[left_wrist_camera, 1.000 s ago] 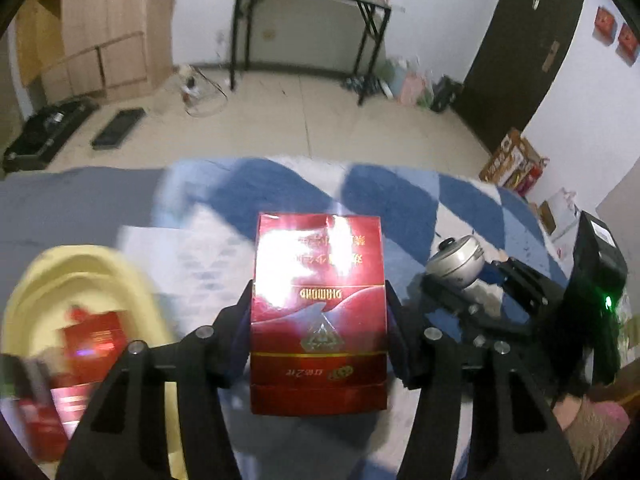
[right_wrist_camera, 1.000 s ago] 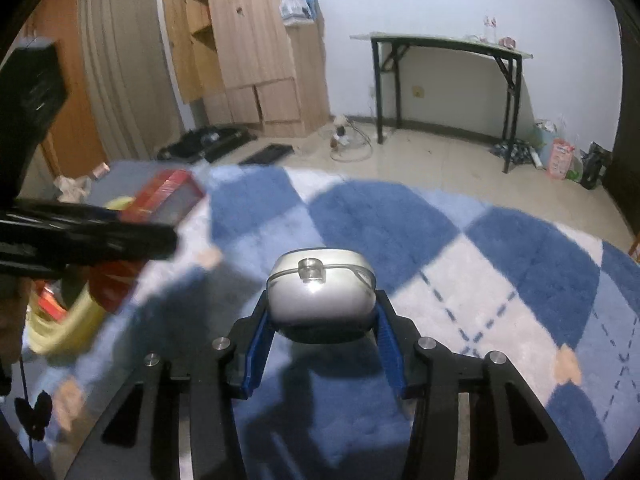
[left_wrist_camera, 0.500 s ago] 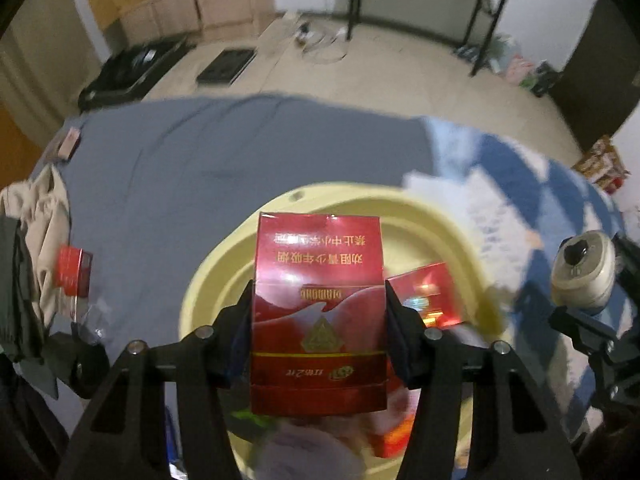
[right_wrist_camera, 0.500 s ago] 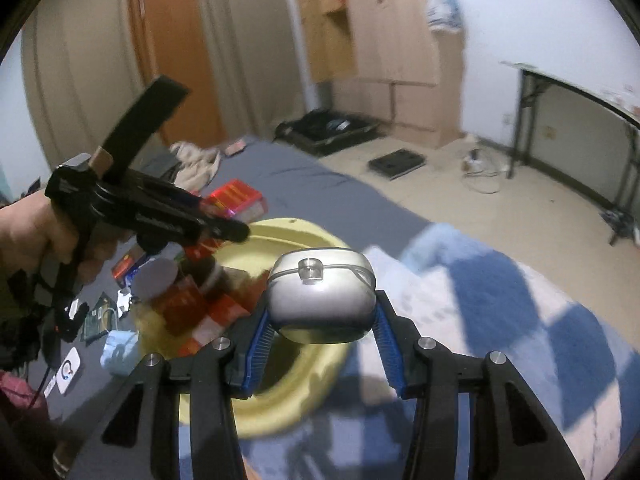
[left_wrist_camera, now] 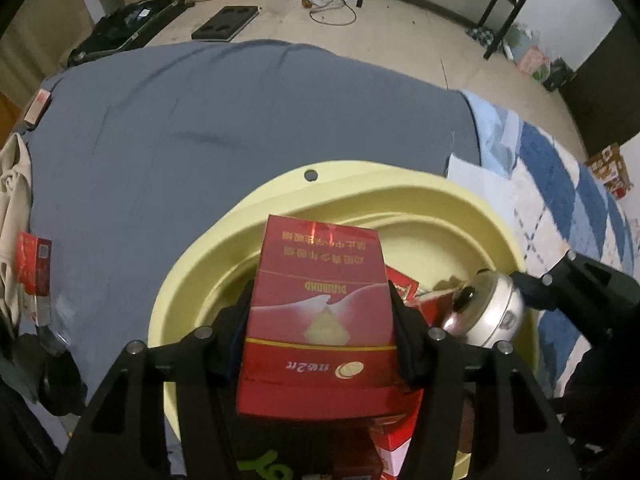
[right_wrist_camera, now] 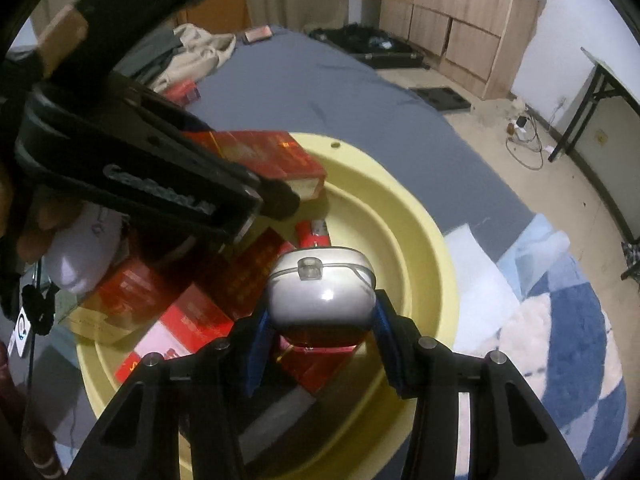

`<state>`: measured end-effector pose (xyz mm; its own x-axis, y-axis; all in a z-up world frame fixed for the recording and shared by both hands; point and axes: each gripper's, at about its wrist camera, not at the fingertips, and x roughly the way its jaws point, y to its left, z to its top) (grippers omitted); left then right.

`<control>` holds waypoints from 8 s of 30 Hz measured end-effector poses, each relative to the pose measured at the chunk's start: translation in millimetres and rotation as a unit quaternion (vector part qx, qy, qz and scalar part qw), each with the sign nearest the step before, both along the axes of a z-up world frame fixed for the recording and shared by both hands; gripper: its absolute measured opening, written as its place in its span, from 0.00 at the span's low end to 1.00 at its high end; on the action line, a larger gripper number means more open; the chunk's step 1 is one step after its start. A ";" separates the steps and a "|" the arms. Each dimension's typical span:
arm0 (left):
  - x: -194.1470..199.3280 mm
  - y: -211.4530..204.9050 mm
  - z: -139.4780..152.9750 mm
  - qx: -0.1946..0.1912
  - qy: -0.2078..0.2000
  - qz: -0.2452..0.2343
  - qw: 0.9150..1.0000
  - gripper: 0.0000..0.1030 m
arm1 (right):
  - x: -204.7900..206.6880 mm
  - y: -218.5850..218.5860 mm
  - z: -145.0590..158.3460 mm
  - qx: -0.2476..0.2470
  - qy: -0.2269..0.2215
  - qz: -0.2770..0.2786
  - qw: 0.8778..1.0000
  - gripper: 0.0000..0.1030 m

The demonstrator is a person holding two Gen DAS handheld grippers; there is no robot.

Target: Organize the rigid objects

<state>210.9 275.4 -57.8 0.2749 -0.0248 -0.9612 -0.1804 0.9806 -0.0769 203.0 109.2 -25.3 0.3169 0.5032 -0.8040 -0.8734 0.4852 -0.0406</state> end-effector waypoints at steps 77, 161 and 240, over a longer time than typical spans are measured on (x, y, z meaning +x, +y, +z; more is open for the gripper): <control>-203.2 -154.3 -65.6 0.099 -0.174 0.258 0.945 1.00 | -69.5 -131.3 -93.7 0.026 -0.070 -0.001 0.997 1.00; -203.6 -154.1 -65.6 0.099 -0.174 0.258 0.945 1.00 | -69.2 -131.9 -93.8 0.026 -0.070 0.000 0.997 1.00; -203.7 -153.8 -65.5 0.099 -0.174 0.257 0.945 1.00 | -69.1 -131.7 -94.1 0.026 -0.070 0.001 0.997 1.00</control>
